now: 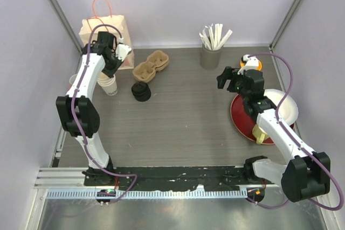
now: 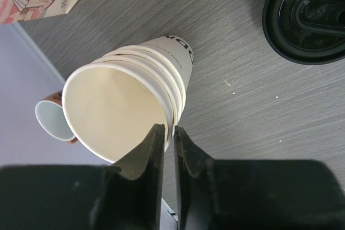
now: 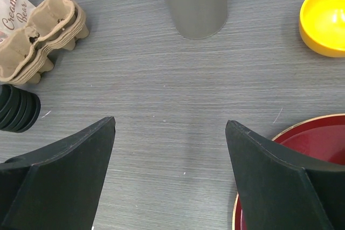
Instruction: Pack the takeout coffee
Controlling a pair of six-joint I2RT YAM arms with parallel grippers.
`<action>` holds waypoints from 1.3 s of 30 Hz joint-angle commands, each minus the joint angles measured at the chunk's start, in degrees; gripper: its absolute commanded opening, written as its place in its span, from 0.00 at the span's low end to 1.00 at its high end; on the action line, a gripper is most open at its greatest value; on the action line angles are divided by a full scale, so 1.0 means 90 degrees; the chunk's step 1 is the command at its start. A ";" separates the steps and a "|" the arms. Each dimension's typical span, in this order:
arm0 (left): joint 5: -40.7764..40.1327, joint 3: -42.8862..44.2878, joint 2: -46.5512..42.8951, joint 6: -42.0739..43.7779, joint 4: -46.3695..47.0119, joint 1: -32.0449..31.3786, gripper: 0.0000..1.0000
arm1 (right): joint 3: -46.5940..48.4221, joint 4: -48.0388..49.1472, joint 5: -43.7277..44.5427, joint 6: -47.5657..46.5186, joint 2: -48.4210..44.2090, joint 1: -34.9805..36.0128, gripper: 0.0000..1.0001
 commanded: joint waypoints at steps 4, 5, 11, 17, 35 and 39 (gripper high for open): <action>-0.0140 0.0131 -0.0098 0.0024 0.0122 0.0026 0.11 | 0.0040 0.0094 0.0124 0.0061 -0.0178 0.0035 0.89; -0.0169 0.0140 -0.0078 0.0043 0.0113 0.0026 0.12 | 0.0040 0.0104 0.0105 0.0071 -0.0178 0.0045 0.89; -0.0257 0.0150 0.0020 0.0082 0.0132 0.0026 0.19 | 0.0070 0.0075 0.0056 0.0041 -0.0198 0.0045 0.89; -0.0209 0.0189 -0.0039 0.0044 0.0123 0.0035 0.00 | 0.0021 0.0026 0.0104 0.0012 -0.0344 0.0045 0.89; -0.0316 0.1370 -0.0995 0.0493 -0.0825 0.0026 0.00 | 0.0118 0.0046 0.0016 0.0178 -0.0491 0.0035 0.89; 0.0054 0.1965 -0.1463 0.0434 -0.0835 -0.0062 0.00 | 0.0391 -0.0042 0.0201 0.0373 -0.0500 0.0045 0.89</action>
